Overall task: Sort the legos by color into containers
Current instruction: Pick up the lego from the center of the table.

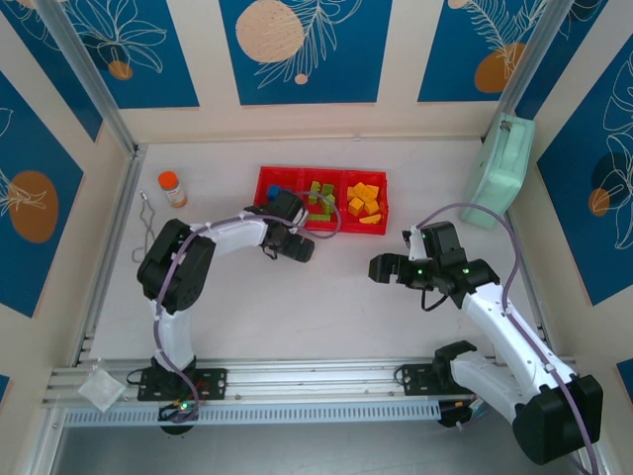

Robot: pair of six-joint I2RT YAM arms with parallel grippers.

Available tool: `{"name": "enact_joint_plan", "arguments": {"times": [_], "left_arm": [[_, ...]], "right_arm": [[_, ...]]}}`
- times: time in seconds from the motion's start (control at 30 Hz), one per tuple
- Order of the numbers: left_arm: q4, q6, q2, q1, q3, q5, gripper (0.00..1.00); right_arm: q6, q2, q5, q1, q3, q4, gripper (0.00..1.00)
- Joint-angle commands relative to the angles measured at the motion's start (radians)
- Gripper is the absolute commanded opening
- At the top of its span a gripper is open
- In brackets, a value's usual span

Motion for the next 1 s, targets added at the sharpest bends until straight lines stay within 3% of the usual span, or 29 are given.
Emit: {"name": "enact_joint_plan", "arguments": {"times": [0.0, 0.33, 0.6, 0.8, 0.97], "left_arm": [[-0.002, 0.030, 0.040, 0.008, 0.047, -0.041, 0.86], [-0.010, 0.031, 0.038, 0.013, 0.035, -0.023, 0.53], [0.028, -0.003, -0.045, 0.012, -0.044, 0.001, 0.34], [0.049, -0.072, -0.172, 0.012, -0.104, 0.015, 0.25], [0.008, -0.124, -0.254, 0.013, -0.086, -0.066, 0.22]], "right_arm": [[-0.008, 0.002, -0.024, -0.004, 0.025, -0.023, 0.99], [-0.003, -0.005, -0.018, -0.005, 0.017, -0.020, 0.99], [-0.003, -0.021, -0.003, -0.004, 0.018, -0.030, 0.99], [0.005, -0.064, 0.033, -0.004, 0.013, -0.032, 0.99], [0.009, -0.106, 0.077, -0.008, 0.019, -0.031, 0.99]]}}
